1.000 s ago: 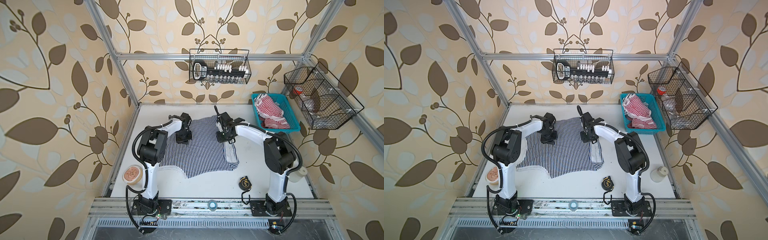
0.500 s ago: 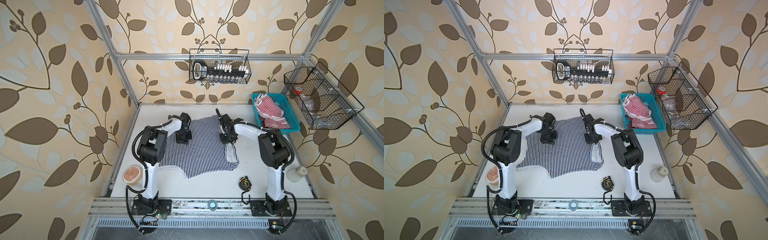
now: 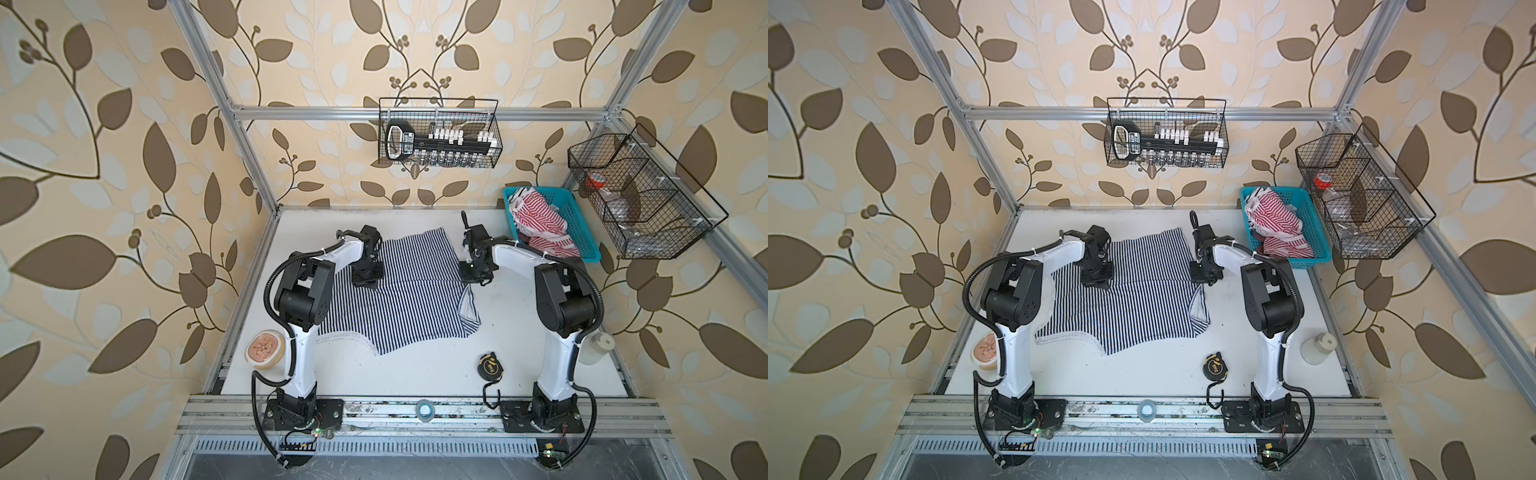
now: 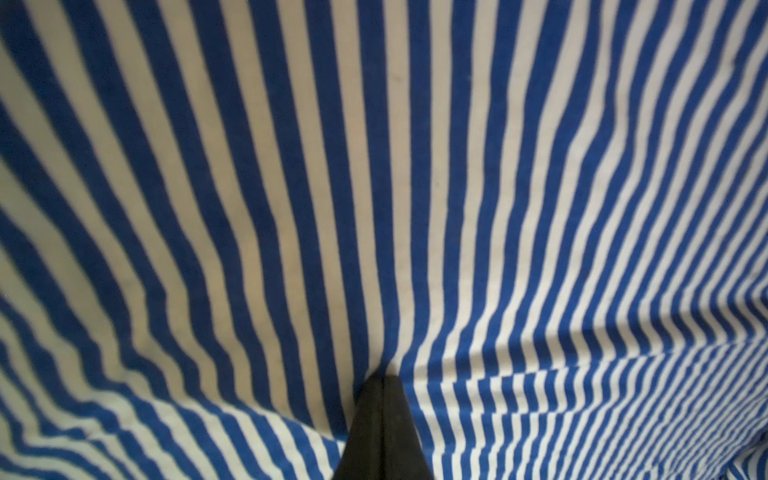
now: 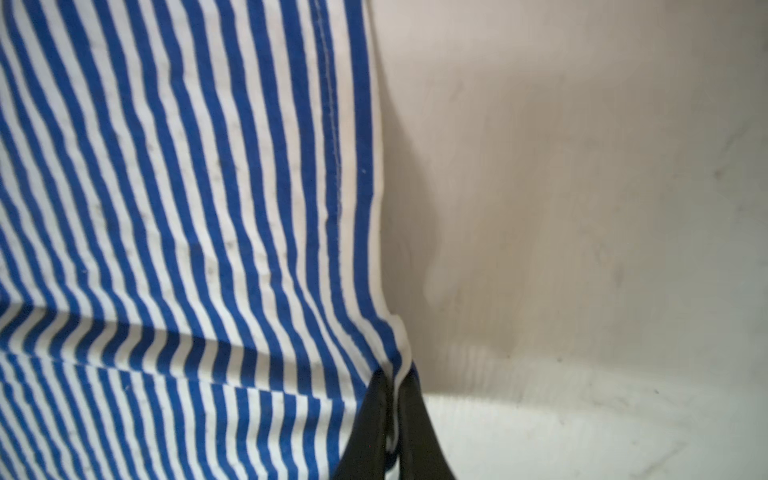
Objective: Fold and stack the tank tops
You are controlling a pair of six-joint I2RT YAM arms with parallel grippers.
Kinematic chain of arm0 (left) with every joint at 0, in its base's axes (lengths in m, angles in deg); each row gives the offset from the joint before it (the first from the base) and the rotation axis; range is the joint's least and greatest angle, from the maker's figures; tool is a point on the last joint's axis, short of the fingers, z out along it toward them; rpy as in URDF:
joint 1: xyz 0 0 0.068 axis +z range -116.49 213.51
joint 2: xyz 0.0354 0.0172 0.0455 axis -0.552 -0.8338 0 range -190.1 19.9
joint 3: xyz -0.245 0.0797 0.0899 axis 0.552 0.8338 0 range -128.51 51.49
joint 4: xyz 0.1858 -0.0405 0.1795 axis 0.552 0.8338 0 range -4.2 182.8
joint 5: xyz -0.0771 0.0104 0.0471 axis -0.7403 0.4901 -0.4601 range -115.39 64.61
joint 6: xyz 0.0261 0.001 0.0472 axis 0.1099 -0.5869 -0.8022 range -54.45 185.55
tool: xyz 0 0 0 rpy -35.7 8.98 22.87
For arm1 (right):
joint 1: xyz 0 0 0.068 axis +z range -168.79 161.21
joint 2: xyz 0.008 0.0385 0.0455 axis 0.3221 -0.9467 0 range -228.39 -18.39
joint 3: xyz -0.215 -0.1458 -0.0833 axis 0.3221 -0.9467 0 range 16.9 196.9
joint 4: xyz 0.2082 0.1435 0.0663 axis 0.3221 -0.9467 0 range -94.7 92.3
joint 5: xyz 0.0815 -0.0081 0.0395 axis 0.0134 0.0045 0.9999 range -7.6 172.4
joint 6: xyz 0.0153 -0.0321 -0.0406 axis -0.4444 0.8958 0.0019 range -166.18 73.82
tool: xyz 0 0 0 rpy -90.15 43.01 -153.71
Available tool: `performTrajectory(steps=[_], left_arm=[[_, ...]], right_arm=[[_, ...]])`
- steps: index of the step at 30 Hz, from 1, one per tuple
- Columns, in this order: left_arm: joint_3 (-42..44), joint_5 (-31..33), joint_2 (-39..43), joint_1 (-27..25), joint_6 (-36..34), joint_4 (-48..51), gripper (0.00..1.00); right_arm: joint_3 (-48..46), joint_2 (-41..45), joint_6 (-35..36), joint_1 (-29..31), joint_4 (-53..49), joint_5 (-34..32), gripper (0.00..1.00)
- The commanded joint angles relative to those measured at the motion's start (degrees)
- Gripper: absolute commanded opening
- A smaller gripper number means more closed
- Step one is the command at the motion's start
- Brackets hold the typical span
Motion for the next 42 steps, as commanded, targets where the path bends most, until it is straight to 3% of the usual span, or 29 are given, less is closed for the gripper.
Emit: performTrajectory(steps=[1,10,17,24,29,32,39,42], left_arm=[[0.5,1.9,-3.0,0.6,-1.1,2.3,0.00],[-0.5,1.6,-3.4,0.6,-1.1,2.6,0.00],[-1.5,0.8,-3.5,0.6,-1.1,2.5,0.00],[-1.4,0.4,-3.1,0.5,-1.1,2.4,0.00],[-1.1,0.3,-2.8,0.5,-1.1,2.3,0.00],[-1.2,0.3,-2.8,0.5,-1.1,2.4,0.00],[-1.2,0.4,-2.8,0.5,-1.1,2.5,0.00],[-1.1,0.4,-2.8,0.5,-1.2,2.5,0.00]], right_arm=[[-3.1,-0.8,0.1,-3.2,-1.4,-1.0,0.12],[-6.3,5.0,-0.6,-5.2,-2.1,-2.4,0.28],[-13.5,16.7,-2.3,6.0,-1.6,-1.2,0.41],[-14.6,15.0,-3.2,12.5,-3.3,-2.2,0.44],[-14.6,12.4,-1.6,14.2,-6.0,-7.5,0.45],[-15.7,12.4,-1.3,14.4,-6.5,-8.8,0.42],[-20.1,14.7,-2.6,13.6,-6.6,-10.5,0.13],[-22.2,16.3,-3.7,13.3,-6.4,-10.1,0.12]])
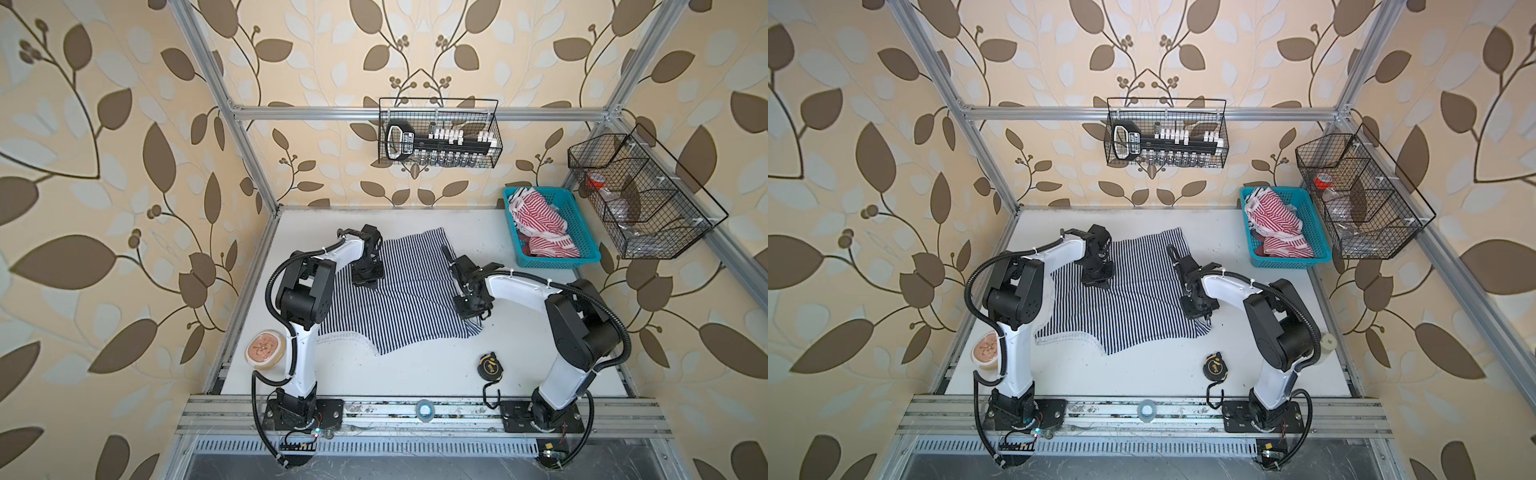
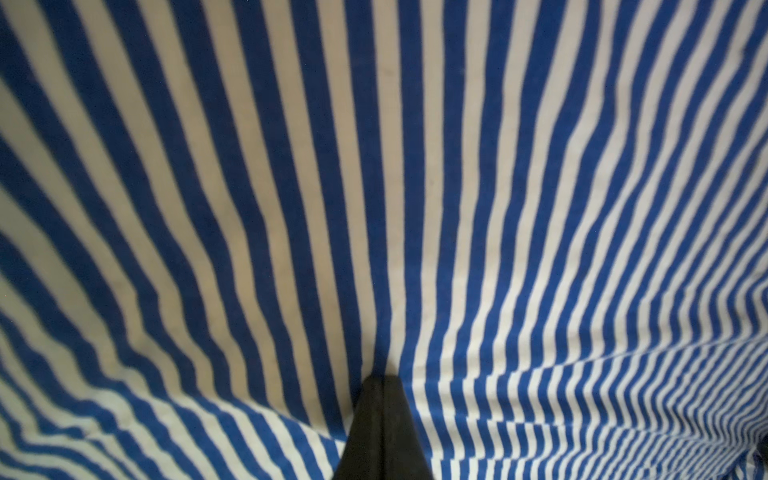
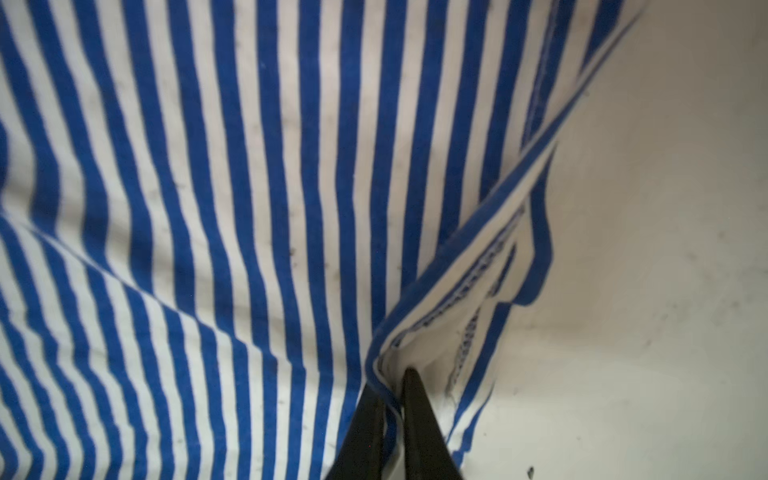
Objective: Fold and stack the tank tops
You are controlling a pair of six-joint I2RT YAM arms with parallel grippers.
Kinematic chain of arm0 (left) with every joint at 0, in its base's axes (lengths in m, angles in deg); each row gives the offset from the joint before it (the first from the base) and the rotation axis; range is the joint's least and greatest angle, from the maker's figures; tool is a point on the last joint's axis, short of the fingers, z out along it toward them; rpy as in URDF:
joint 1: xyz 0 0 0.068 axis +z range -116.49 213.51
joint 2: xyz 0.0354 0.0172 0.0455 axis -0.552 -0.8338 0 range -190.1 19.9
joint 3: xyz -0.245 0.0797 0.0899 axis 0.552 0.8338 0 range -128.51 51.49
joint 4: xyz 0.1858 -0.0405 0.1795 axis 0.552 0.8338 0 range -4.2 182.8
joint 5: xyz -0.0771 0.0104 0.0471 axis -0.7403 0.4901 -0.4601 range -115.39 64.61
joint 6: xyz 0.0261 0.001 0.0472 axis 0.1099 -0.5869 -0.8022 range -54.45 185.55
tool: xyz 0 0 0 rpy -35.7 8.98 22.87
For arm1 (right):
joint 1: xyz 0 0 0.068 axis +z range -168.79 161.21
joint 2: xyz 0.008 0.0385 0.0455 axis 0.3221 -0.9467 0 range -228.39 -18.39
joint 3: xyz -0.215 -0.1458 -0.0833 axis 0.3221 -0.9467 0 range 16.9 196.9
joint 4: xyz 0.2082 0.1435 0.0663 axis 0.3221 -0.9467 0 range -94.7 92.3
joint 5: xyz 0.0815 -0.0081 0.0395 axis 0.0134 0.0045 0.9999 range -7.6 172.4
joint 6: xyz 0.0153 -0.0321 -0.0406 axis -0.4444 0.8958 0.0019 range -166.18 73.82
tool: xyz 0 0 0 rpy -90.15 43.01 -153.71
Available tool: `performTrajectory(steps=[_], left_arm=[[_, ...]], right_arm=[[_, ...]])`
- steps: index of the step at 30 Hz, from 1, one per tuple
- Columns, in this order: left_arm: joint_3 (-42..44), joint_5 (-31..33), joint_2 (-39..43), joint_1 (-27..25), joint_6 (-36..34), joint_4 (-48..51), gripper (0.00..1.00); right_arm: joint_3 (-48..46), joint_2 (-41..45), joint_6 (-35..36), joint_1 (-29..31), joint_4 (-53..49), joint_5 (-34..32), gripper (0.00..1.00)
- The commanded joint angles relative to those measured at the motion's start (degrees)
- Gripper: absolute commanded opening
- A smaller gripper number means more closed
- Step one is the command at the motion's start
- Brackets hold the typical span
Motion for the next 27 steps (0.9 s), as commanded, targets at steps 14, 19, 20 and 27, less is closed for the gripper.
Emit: performTrajectory(steps=[14,19,20,27], left_arm=[[-0.9,0.2,-2.4,0.5,-1.9,1.2,0.00],[-0.8,-0.6,-1.7,0.4,-2.1,1.2,0.00],[-0.7,-0.6,-1.5,0.4,-2.0,1.1,0.00],[-0.7,-0.8,-0.7,0.2,-2.3,1.1,0.00]], right_arm=[[-9.8,6.9,-6.3,-3.6,-2.5,0.0,0.27],[-11.1,6.9,-8.1,-4.8,-3.8,-2.7,0.32],[-11.4,7.1,-8.3,-5.2,-3.7,-2.8,0.33],[-9.4,10.9,-7.7,-8.8,-4.8,-2.8,0.35]])
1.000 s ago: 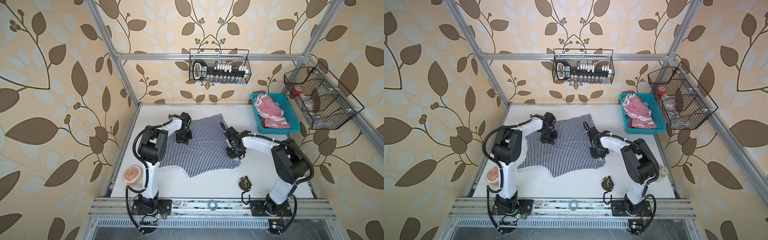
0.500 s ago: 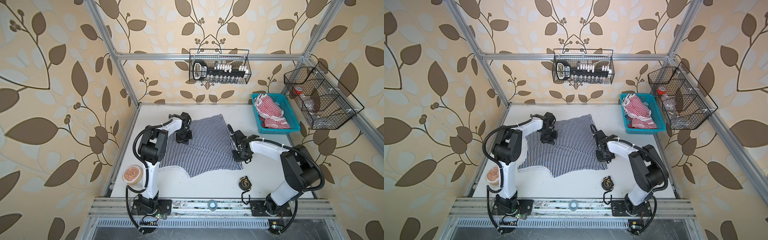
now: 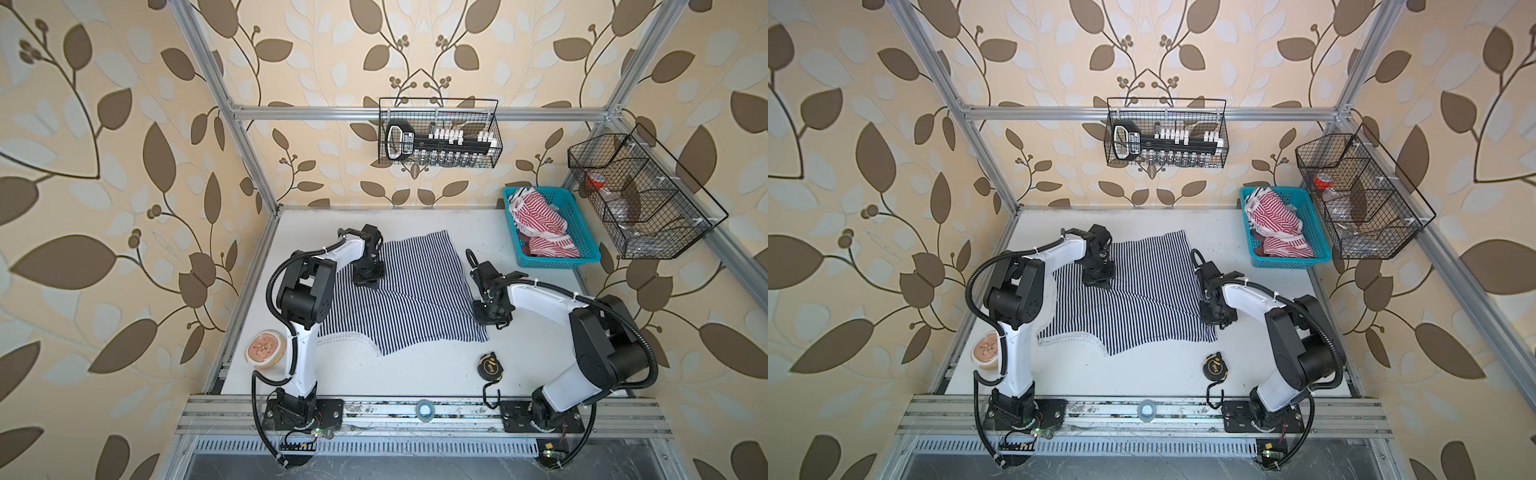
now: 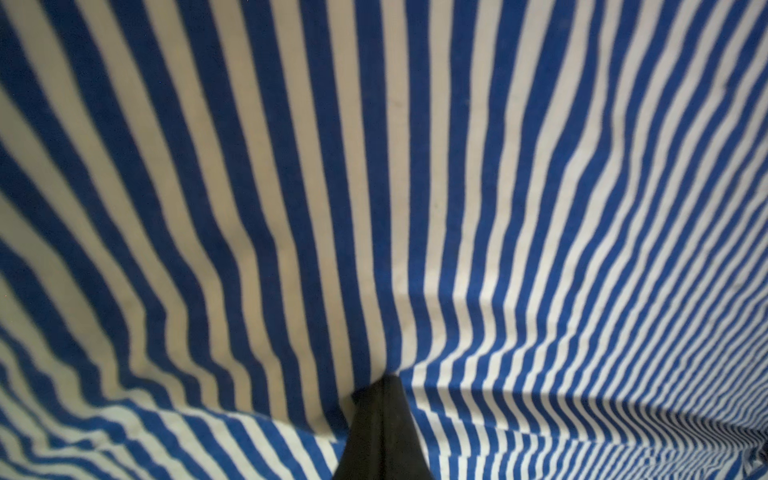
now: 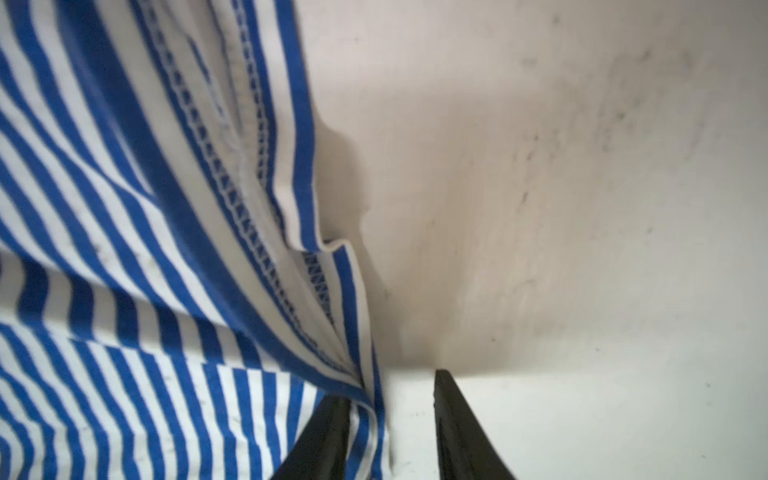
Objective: Fold and stack the tank tops
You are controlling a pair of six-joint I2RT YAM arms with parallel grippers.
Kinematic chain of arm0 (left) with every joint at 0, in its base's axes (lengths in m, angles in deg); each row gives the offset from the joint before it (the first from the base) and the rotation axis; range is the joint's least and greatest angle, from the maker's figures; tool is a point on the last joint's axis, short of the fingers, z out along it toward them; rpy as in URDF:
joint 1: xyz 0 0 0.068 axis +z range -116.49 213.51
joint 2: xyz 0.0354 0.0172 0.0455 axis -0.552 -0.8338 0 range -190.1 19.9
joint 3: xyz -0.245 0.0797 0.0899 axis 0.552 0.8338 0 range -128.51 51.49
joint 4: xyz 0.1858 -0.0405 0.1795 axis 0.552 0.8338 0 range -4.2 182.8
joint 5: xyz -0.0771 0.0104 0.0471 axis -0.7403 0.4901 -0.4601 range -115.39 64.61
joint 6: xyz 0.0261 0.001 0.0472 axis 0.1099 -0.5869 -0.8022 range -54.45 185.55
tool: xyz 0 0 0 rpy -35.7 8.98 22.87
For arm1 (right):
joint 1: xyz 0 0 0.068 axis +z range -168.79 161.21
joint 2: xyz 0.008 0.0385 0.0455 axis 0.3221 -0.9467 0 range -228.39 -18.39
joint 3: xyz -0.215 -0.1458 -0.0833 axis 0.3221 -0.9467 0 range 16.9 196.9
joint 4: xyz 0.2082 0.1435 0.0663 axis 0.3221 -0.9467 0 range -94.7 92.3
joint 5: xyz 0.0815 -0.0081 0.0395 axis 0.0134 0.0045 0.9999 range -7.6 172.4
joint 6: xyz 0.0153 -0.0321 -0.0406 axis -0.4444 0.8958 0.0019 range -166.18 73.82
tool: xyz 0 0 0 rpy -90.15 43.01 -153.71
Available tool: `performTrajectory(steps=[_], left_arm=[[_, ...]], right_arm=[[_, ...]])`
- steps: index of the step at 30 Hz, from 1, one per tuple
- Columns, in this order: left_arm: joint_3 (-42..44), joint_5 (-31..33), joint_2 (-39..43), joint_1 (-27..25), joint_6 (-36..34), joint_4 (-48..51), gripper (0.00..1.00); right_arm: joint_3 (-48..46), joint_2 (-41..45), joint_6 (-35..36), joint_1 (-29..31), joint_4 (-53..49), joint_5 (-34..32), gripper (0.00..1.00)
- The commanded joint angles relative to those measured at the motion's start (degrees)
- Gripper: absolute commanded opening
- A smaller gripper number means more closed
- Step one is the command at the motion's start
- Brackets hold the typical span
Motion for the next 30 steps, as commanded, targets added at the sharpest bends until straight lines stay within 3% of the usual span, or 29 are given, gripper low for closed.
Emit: performTrajectory(steps=[1,7,12,17,23,30], left_arm=[[-0.1,0.5,-0.4,0.3,-1.2,0.7,0.00],[-0.7,-0.1,-0.3,0.2,-1.2,0.9,0.00],[-3.4,-2.6,1.6,0.1,-0.9,1.5,0.00],[-8.5,-2.1,4.2,0.1,-1.9,3.7,0.00],[-15.0,2.0,0.5,1.9,-2.6,7.7,0.00],[-18.8,1.6,-5.7,5.0,-1.6,7.2,0.00]], right_arm=[[-0.1,2.3,0.0,-2.3,-4.3,-2.4,0.35],[3.5,3.5,1.8,-3.9,-5.4,-1.7,0.35],[11.2,1.1,3.7,-2.2,-3.0,4.0,0.31],[24.7,-7.4,6.2,-0.4,-0.9,11.0,0.23],[40.2,-22.1,7.6,-0.7,0.6,18.6,0.00],[45.3,-31.5,4.1,-3.4,7.9,27.2,0.00]])
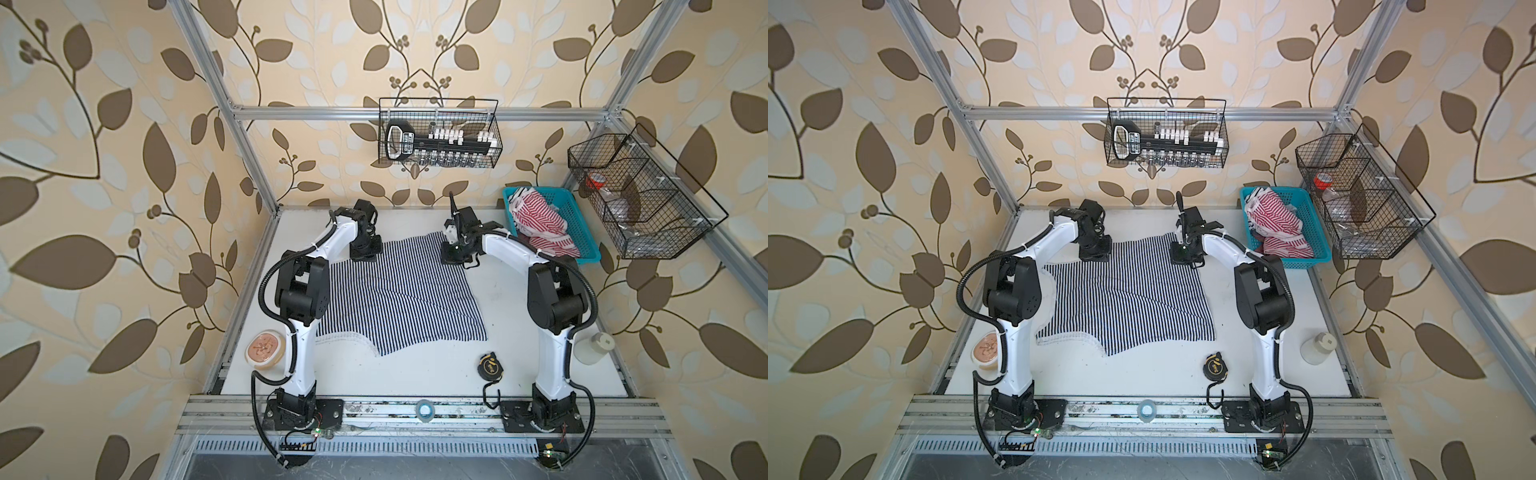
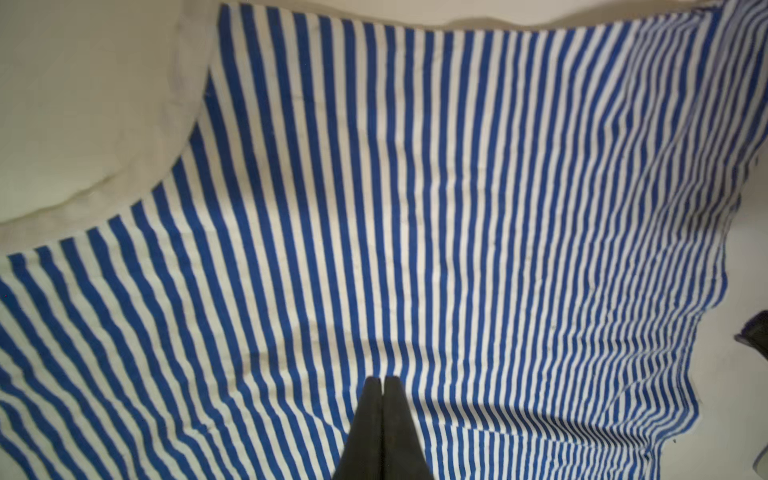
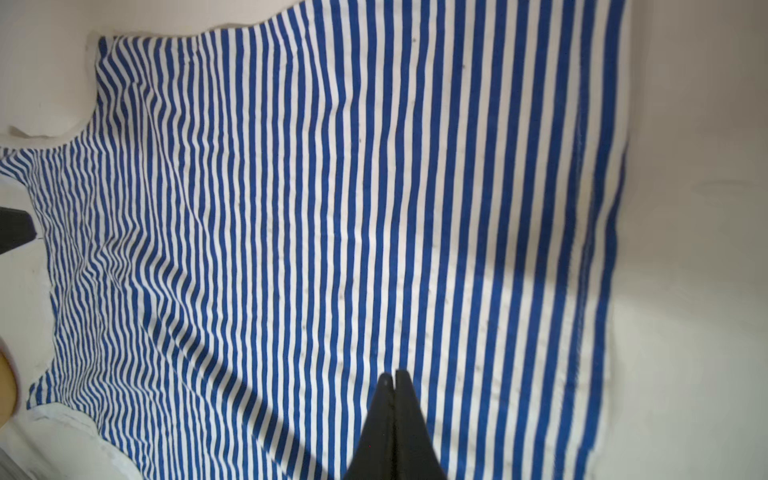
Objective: Fold and stack the tank tops
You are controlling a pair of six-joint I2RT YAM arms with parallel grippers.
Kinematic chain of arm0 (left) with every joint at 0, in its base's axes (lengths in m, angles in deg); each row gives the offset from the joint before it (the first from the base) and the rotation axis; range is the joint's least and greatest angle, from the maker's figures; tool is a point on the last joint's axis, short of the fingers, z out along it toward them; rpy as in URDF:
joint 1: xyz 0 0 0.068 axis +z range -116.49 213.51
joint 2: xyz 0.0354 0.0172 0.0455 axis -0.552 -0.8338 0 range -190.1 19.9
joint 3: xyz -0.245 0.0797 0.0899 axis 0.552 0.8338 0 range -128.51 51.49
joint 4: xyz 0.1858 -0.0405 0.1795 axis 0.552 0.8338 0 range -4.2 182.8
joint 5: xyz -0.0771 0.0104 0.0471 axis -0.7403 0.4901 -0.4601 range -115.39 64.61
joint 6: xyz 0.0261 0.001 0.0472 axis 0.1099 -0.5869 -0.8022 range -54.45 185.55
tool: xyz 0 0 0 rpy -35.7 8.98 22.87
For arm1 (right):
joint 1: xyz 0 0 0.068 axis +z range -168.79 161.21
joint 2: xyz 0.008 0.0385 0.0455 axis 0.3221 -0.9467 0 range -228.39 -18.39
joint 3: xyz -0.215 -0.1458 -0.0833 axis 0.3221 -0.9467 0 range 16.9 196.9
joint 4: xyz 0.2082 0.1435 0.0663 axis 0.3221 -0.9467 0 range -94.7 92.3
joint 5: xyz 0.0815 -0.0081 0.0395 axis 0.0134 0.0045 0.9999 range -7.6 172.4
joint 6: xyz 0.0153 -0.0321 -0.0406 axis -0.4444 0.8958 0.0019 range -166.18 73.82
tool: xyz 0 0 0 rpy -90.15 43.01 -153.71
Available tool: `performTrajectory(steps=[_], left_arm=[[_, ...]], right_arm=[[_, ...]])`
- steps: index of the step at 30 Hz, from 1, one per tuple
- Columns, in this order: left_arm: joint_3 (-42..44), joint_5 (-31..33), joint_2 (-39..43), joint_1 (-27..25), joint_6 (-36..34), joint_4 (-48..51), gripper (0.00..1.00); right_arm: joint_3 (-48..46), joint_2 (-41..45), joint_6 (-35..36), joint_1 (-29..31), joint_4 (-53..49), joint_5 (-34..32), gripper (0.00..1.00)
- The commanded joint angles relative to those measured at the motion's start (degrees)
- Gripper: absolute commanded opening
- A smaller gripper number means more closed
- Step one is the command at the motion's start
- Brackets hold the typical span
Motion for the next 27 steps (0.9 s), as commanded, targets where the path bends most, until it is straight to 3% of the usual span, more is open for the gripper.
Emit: performTrajectory(steps=[1,14,27], left_arm=[[-2.6,1.2,-3.8,1.3,-0.3,2.3,0.00],[-12.6,2.8,-14.7,2.6,-0.7,5.3,0.00],[-25.3,-6.8,-23.4,2.6,1.1,3.3,0.00]], right_arm=[[2.2,-3.0,-1.9,-1.3,3.1,5.6,0.00],[0.6,-8.5,-5.0,-3.9,5.5,6.7,0.00],[-7.4,-6.2,-6.6,-9.8,8.3,5.3,0.00]])
